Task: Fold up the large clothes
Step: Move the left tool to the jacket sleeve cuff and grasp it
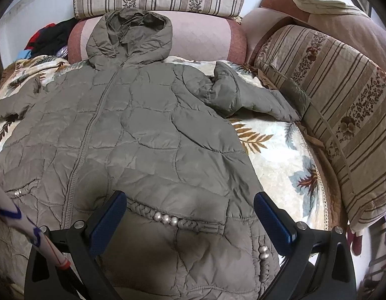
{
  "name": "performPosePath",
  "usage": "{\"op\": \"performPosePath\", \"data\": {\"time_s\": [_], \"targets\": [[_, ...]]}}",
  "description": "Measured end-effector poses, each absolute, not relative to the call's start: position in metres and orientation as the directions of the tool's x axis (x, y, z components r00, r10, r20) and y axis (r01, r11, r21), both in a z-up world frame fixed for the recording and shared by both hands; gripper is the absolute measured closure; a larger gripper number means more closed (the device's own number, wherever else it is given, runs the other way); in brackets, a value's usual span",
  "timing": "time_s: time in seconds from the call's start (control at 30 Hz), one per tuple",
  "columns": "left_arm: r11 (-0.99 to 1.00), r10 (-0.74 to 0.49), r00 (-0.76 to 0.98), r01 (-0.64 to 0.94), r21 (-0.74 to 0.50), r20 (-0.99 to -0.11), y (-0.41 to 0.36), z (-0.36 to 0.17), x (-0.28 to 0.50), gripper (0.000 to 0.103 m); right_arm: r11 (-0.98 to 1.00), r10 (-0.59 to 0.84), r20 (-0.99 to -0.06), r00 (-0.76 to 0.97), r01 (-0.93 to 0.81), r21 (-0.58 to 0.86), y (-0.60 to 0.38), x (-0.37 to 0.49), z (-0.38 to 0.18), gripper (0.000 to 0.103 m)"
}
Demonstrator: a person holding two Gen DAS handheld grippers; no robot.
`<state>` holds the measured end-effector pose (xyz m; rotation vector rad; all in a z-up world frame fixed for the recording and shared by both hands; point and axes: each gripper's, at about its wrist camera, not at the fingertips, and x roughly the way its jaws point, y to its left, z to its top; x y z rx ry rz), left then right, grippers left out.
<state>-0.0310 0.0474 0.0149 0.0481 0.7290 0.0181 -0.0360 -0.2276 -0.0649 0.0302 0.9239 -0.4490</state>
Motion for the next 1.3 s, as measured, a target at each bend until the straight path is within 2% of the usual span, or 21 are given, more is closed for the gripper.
{"op": "performPosePath", "data": {"time_s": [0.33, 0.9, 1.3], "targets": [[0.994, 0.097, 0.747, -0.1, 0.033, -0.657, 0.088, 0.014, -0.026, 0.0, 0.913, -0.375, -0.771, 0.515, 0.349, -0.211, -0.208, -0.032, -0.064, 0.0], [0.989, 0.125, 0.74, -0.145, 0.024, -0.661, 0.116, 0.008, -0.024, 0.0, 0.915, -0.389, -0.765, 0.513, 0.31, -0.257, -0.185, -0.026, -0.06, 0.0], [0.973, 0.21, 0.724, -0.222, 0.066, -0.657, 0.155, 0.006, -0.01, 0.0, 0.921, -0.384, -0.765, 0.516, 0.272, -0.278, -0.167, -0.019, -0.06, 0.0]]}}
